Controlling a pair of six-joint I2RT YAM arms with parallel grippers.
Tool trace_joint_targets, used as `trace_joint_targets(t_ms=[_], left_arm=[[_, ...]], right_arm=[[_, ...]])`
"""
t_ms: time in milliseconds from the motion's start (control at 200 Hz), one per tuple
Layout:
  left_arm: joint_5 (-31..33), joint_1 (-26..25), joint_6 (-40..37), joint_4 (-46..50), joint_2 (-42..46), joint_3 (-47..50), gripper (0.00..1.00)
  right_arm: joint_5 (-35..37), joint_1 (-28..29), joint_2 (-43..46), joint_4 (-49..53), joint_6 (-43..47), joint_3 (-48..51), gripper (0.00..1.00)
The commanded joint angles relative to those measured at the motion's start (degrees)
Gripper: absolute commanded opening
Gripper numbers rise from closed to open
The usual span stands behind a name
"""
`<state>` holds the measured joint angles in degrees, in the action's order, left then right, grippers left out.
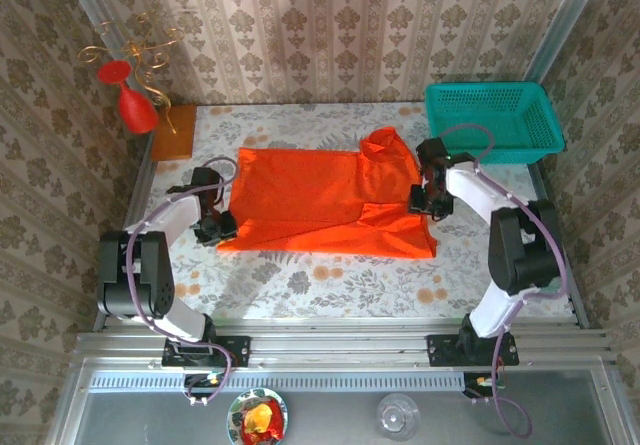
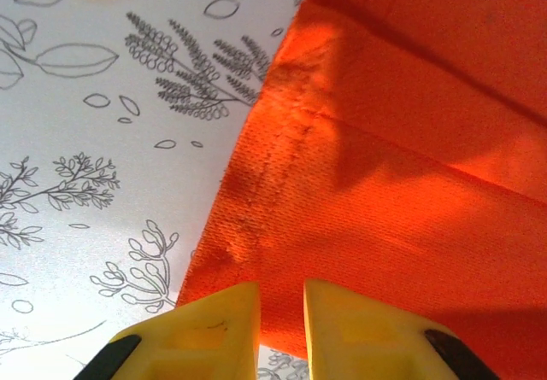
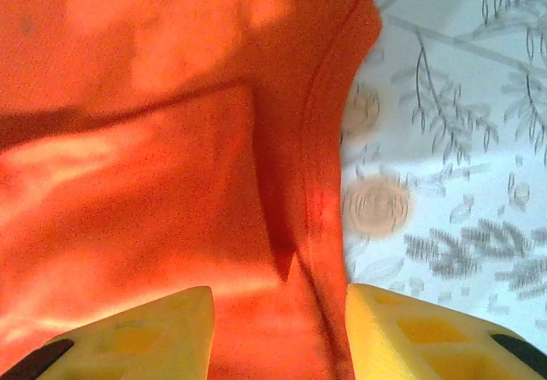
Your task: Fold the inside-out t-shirt
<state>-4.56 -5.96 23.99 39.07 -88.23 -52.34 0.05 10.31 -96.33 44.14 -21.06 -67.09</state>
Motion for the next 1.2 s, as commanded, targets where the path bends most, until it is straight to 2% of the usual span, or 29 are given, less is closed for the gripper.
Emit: trace_joint_targets(t_ms=[0,140,440,750,860,1195], left_arm=[[-1.57,-0.46,0.48,1.66,0.3,-3.3,0.22],[-1.86,-0.79,-0.24,1.37,-3.48,-5.06,0.2],[-0.72,-0.72,-0.88,0.33,-8.36,-4.38,0.19],[-0.29,-0.7,-0.56,0.16,-8.62,-3.78,0.18],[0.75,-0.64,-0.73,0.83,-8.96,-3.97,0.17],[1.09,0.64,0.28,0.75,-9.25,-2.35,0.16]], right_arm=[[-4.08,0.81,4.32,1.89,-2.06,4.61,0.45],[-2.21,0.71,3.87,1.65,-1.11,8.0,0.42],[-3.1,0.76,-0.86,1.05,0.27,8.83,0.38],[-2.27,0.77,3.84,2.98,-0.44,10.07,0.13],[-1.65,0.72,6.56,5.1,-1.32,11.2,0.0],[0.3,0.75,12.2,7.05,-7.27,18.44,0.0]])
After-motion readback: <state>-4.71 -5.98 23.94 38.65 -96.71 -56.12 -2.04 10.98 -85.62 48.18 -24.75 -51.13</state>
